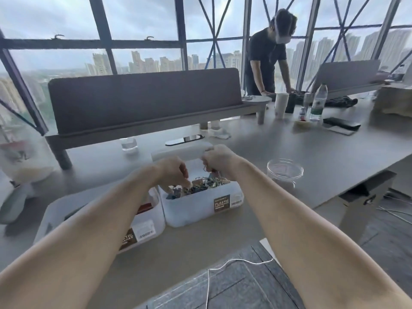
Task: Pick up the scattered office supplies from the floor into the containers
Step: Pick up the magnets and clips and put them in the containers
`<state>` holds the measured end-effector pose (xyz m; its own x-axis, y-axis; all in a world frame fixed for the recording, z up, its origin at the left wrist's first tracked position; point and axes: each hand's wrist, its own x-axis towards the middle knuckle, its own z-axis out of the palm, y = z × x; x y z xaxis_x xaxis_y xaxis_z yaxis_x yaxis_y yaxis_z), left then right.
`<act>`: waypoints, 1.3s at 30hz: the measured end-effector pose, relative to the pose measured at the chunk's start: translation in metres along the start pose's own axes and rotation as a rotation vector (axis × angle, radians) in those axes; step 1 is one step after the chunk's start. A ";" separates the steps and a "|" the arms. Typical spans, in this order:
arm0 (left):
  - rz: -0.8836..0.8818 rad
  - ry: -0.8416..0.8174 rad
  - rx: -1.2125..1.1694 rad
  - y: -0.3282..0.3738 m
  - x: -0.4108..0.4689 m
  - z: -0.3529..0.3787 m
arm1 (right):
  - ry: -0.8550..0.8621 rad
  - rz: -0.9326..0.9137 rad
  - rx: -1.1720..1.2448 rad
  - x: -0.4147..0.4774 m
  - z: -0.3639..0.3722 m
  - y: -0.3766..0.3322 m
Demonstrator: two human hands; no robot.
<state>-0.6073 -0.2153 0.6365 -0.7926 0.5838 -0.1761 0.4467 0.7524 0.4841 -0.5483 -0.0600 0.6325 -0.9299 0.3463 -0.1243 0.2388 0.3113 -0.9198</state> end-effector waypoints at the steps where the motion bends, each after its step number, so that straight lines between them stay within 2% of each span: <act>1: -0.002 -0.004 -0.028 -0.002 0.002 -0.001 | -0.009 -0.043 -0.190 0.005 0.002 0.002; 3: 0.033 -0.008 -0.048 -0.004 0.003 -0.004 | 0.005 -0.117 -0.441 0.010 0.002 0.006; 7: 0.150 0.044 0.083 -0.003 -0.013 -0.015 | -0.027 -0.189 -0.676 -0.011 -0.005 0.001; 10: 0.200 0.099 0.118 0.003 -0.044 -0.020 | -0.007 -0.245 -0.767 -0.047 -0.019 -0.002; 15: 0.374 0.196 -0.024 0.031 -0.126 0.001 | 0.056 -0.320 -0.825 -0.157 -0.044 -0.002; 18: 0.514 0.135 -0.123 0.050 -0.177 0.041 | 0.114 -0.314 -0.859 -0.237 -0.058 0.019; 24: 0.751 -0.086 -0.107 0.103 -0.254 0.160 | 0.250 -0.126 -0.857 -0.419 -0.082 0.099; 31: 0.963 -0.398 -0.034 0.176 -0.335 0.321 | 0.482 0.396 -0.696 -0.614 -0.086 0.222; 34: 0.987 -0.549 0.041 0.197 -0.374 0.382 | 0.533 0.559 -0.600 -0.679 -0.081 0.273; 39: 0.937 -0.748 0.196 0.218 -0.416 0.477 | 0.613 0.690 -0.370 -0.746 -0.063 0.364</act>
<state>0.0181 -0.1486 0.4060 0.2772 0.9095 -0.3098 0.8248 -0.0599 0.5622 0.2497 -0.1490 0.4140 -0.2737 0.9206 -0.2784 0.8425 0.0898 -0.5311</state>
